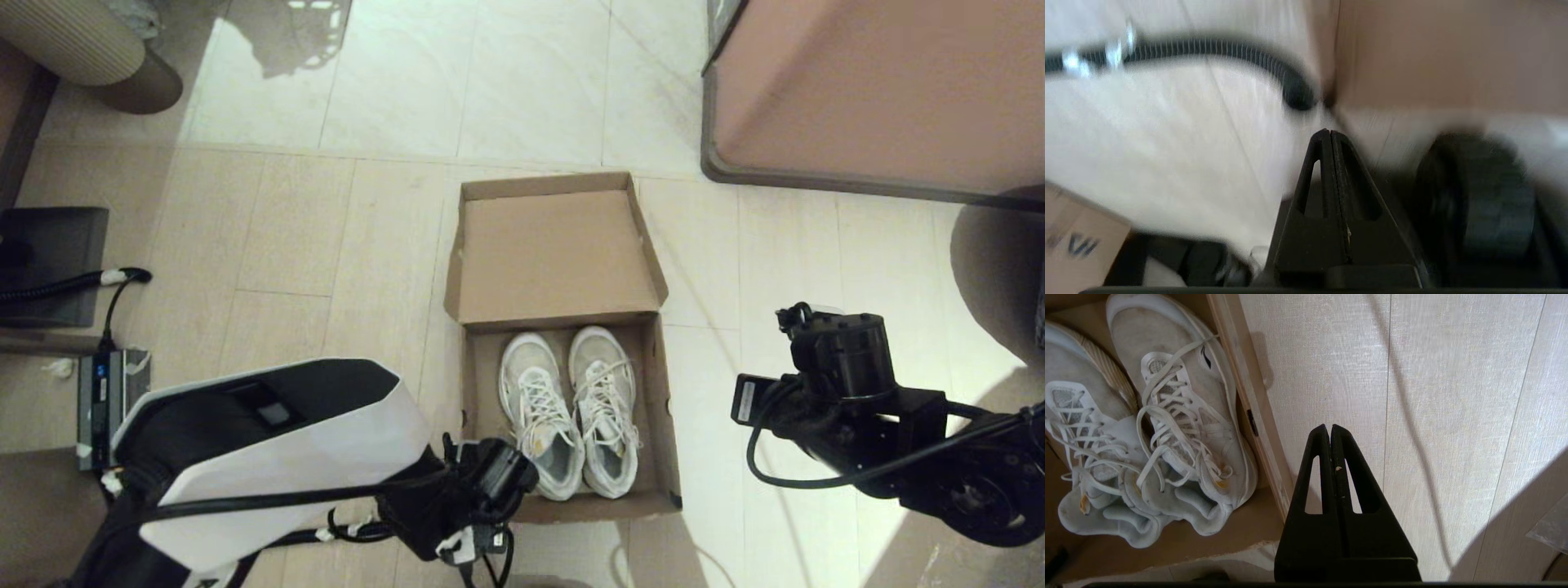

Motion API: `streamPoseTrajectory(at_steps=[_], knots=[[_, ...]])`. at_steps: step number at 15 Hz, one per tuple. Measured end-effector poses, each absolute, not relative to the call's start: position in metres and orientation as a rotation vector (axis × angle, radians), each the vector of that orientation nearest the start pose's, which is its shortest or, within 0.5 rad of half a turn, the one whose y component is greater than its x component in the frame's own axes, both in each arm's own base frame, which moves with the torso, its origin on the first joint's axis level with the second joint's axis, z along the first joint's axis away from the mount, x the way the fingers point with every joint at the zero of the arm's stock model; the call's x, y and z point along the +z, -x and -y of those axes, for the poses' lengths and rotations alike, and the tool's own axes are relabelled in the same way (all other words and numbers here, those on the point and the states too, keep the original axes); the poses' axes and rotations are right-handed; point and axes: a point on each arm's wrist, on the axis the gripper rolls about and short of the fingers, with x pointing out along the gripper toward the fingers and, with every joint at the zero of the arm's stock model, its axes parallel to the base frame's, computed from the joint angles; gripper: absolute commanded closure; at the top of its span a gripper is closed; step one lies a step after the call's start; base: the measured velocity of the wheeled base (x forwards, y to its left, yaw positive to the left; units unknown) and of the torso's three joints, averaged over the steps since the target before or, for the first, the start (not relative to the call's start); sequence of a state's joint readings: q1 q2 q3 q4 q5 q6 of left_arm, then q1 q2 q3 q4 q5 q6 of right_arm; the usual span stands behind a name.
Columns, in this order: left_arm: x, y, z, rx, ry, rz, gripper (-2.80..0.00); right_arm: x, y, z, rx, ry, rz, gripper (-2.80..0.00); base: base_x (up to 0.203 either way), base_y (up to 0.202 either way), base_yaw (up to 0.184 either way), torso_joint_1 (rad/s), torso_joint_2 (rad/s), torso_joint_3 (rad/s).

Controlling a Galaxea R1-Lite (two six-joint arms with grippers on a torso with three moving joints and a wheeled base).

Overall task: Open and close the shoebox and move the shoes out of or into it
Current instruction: Close the shoe box

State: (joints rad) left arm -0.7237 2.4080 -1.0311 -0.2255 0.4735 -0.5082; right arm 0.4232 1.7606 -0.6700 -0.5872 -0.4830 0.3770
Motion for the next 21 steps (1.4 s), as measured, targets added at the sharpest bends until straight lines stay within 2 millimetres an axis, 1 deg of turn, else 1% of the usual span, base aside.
streamPoseTrajectory(at_steps=[2, 3, 4, 6, 8, 9, 11, 13, 14, 15, 16, 18, 19, 21], knots=[[-0.038, -0.278, 0.236, 0.025, -0.164, -0.956, 0.00, 0.123, -0.271, -0.111, -0.138, -0.149, -0.454, 0.00, 0.000, 0.000, 0.000, 0.000, 0.00, 0.000], [-0.030, -0.277, 0.236, 0.021, -0.148, -0.942, 0.00, 0.122, -0.275, -0.112, -0.135, -0.155, -0.457, 0.00, 0.000, 0.000, 0.000, 0.000, 0.00, 0.000], [-0.019, -0.277, 0.236, 0.013, -0.126, -0.920, 0.00, 0.124, -0.283, -0.113, -0.130, -0.165, -0.448, 0.00, 0.000, 0.000, 0.000, 0.000, 0.00, 0.000], [0.005, -0.279, 0.235, -0.008, -0.075, -0.879, 0.00, 0.131, -0.307, -0.116, -0.133, -0.179, -0.434, 0.00, 0.000, 0.000, 0.000, 0.000, 0.00, 0.000], [0.031, -0.291, 0.228, -0.003, -0.003, -0.821, 0.00, 0.132, -0.337, -0.114, -0.140, -0.194, -0.444, 0.00, 0.000, 0.000, 0.000, 0.000, 0.00, 0.000], [0.045, -0.303, 0.224, 0.004, 0.042, -0.780, 0.00, 0.130, -0.354, -0.108, -0.149, -0.204, -0.454, 0.00, 0.000, 0.000, 0.000, 0.000, 0.00, 0.000], [0.075, -0.337, 0.212, 0.017, 0.153, -0.690, 0.00, 0.121, -0.386, -0.086, -0.161, -0.237, -0.479, 0.00, 0.000, 0.000, 0.000, 0.000, 0.00, 0.000], [0.103, -0.378, 0.196, 0.023, 0.268, -0.589, 0.00, 0.110, -0.404, -0.066, -0.073, -0.310, -0.526, 0.00, 0.000, 0.000, 0.000, 0.000, 0.00, 0.000], [0.118, -0.399, 0.189, 0.021, 0.334, -0.530, 0.00, 0.108, -0.411, -0.055, -0.006, -0.376, -0.547, 0.00, 0.000, 0.000, 0.000, 0.000, 0.00, 0.000], [0.131, -0.418, 0.183, 0.015, 0.402, -0.474, 0.00, 0.109, -0.418, -0.045, 0.057, -0.458, -0.553, 0.00, 0.000, 0.000, 0.000, 0.000, 0.00, 0.000], [0.143, -0.436, 0.178, 0.005, 0.470, -0.424, 0.00, 0.114, -0.428, -0.039, 0.117, -0.540, -0.543, 0.00, 0.000, 0.000, 0.000, 0.000, 0.00, 0.000], [0.158, -0.466, 0.164, -0.022, 0.586, -0.349, 0.00, 0.123, -0.449, -0.035, 0.169, -0.651, -0.516, 0.00, 0.000, 0.000, 0.000, 0.000, 0.00, 0.000], [0.161, -0.478, 0.157, -0.045, 0.629, -0.331, 0.00, 0.129, -0.457, -0.032, 0.190, -0.690, -0.521, 0.00, 0.000, 0.000, 0.000, 0.000, 0.00, 0.000], [0.155, -0.491, 0.143, -0.095, 0.676, -0.350, 0.00, 0.147, -0.471, -0.025, 0.251, -0.787, -0.537, 0.00, 0.000, 0.000, 0.000, 0.000, 0.00, 0.000]])
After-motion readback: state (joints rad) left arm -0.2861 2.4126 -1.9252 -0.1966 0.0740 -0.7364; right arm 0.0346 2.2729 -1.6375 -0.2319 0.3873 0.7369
